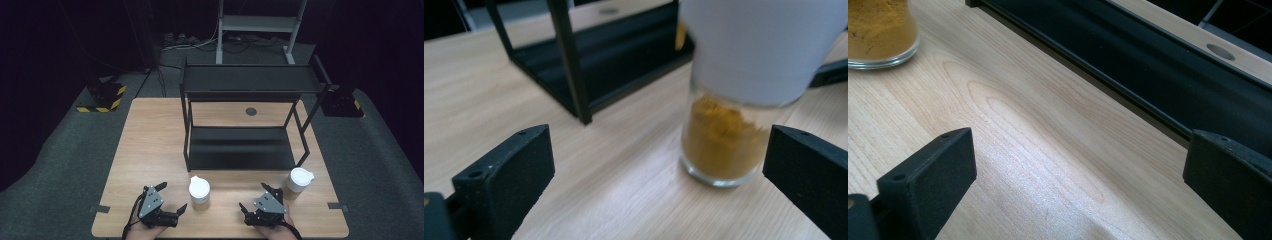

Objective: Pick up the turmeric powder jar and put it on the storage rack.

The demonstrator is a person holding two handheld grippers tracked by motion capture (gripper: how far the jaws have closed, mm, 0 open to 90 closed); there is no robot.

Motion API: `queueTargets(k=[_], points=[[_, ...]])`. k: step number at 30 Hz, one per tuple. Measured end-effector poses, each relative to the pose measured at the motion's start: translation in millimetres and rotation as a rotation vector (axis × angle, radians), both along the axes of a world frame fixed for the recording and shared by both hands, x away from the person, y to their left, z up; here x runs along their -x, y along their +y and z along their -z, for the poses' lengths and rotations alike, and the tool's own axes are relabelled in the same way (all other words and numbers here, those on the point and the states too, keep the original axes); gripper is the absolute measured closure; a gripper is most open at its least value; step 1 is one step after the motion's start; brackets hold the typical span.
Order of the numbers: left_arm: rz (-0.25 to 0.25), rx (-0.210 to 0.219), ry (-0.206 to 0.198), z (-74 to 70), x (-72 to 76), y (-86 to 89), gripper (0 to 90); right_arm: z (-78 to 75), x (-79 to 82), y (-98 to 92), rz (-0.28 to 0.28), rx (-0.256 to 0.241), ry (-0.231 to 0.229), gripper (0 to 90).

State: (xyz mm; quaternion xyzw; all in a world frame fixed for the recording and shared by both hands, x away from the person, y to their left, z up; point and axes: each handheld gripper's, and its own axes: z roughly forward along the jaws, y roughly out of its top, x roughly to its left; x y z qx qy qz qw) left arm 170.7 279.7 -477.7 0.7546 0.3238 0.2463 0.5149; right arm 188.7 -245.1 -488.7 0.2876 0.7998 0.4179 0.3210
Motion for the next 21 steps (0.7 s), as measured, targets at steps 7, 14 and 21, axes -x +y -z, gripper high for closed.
queueTargets(k=[7,14,21], points=[[0.046,0.017,-0.013,-2.1,0.0,-4.5,0.3,-0.3,-0.5,-0.2,-0.002,0.000,0.003,0.0],[0.091,0.049,-0.012,-1.2,-2.5,-12.0,0.3,-0.1,-0.4,-0.5,-0.001,-0.002,0.002,0.0],[0.106,0.040,-0.015,-0.9,-6.2,-22.0,0.3,0.3,-0.1,-1.0,-0.001,-0.005,-0.001,0.0]])
